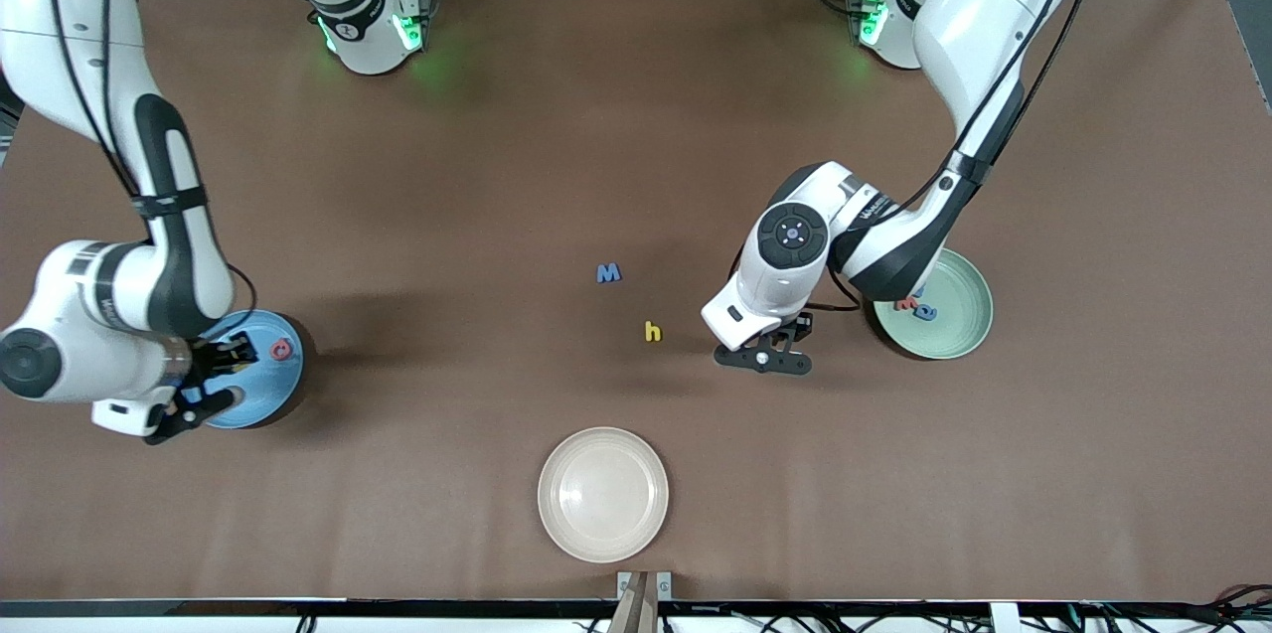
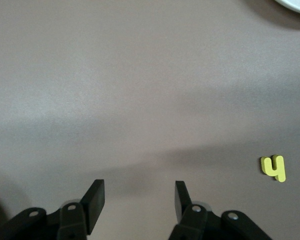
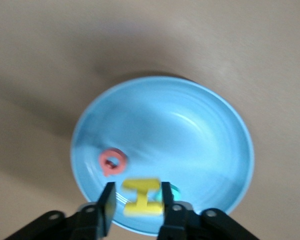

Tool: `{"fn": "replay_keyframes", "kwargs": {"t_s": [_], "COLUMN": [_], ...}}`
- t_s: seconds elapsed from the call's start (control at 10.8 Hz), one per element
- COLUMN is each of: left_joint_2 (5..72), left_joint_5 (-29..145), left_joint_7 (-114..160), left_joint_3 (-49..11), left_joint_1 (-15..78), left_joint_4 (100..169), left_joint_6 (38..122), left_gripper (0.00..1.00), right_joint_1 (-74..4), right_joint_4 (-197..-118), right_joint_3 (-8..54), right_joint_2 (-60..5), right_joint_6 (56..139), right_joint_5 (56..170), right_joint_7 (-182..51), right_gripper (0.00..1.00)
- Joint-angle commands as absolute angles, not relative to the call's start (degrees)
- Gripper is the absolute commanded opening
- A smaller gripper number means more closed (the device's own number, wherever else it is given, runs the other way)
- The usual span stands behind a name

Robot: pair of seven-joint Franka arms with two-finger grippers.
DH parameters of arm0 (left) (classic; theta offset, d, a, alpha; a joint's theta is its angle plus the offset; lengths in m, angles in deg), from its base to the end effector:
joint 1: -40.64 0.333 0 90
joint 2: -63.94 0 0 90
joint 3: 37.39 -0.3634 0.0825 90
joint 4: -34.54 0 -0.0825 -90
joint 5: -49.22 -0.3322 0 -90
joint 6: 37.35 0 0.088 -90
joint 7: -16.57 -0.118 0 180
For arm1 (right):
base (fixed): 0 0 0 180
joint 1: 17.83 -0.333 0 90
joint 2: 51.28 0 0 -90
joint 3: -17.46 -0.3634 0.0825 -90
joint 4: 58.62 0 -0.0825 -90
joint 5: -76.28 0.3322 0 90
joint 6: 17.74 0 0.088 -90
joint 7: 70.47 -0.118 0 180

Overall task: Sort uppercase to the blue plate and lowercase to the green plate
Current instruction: 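Drop the H on the blue plate while the left gripper reaches the h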

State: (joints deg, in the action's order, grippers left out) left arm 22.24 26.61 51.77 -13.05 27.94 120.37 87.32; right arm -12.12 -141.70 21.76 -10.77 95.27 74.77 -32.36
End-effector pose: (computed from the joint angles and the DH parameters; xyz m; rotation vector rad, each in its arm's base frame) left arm 0.6077 -0.3525 0.3207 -3.1064 0.2422 -0.0759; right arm 0.6771 -0.1102 0.3096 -3.0155 -0.7965 0.3081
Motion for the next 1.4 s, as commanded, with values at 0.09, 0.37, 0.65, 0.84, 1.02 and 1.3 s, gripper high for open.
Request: {"fn": "replay_keyframes", "kwargs": {"t_s": [0.09,0.37,0.65,0.84,1.02,1.3], "left_joint_2": [20.18,18.6,16.93,14.47,12.8,10.86], "left_joint_5": [30.49,31.55,31.55,31.47,31.46,31.46], "left_joint_7": [54.0,57.86,60.15,63.83,66.56,69.99], "left_joint_3": [-13.31,-13.22,-13.31,-13.4,-13.4,-14.27], "left_joint_1": [27.11,25.35,23.33,21.49,20.87,19.03], "left_joint_4": [117.25,115.76,114.79,112.16,110.48,108.73], "left_joint_6": [86.75,89.89,93.07,93.95,95.26,96.41], "left_gripper": [0.65,0.66,0.66,0.66,0.66,0.66], "right_joint_1": [-10.18,-10.7,-11.85,-11.85,-12.02,-12.55], "right_joint_4": [-141.24,-141.24,-141.24,-141.41,-141.5,-141.59], "right_joint_3": [20.54,20.45,20.27,20.27,20.27,20.27], "right_joint_2": [-10.85,-10.94,-10.94,-10.85,-10.85,-10.85], "right_joint_6": [95.56,95.47,95.2,95.47,95.47,95.47], "right_joint_5": [74.43,74.52,74.52,74.52,74.52,74.61], "right_joint_7": [-30.3,-30.92,-33.2,-33.2,-33.29,-33.64], "right_gripper": [1.0,1.0,1.0,1.0,1.0,1.0]}}
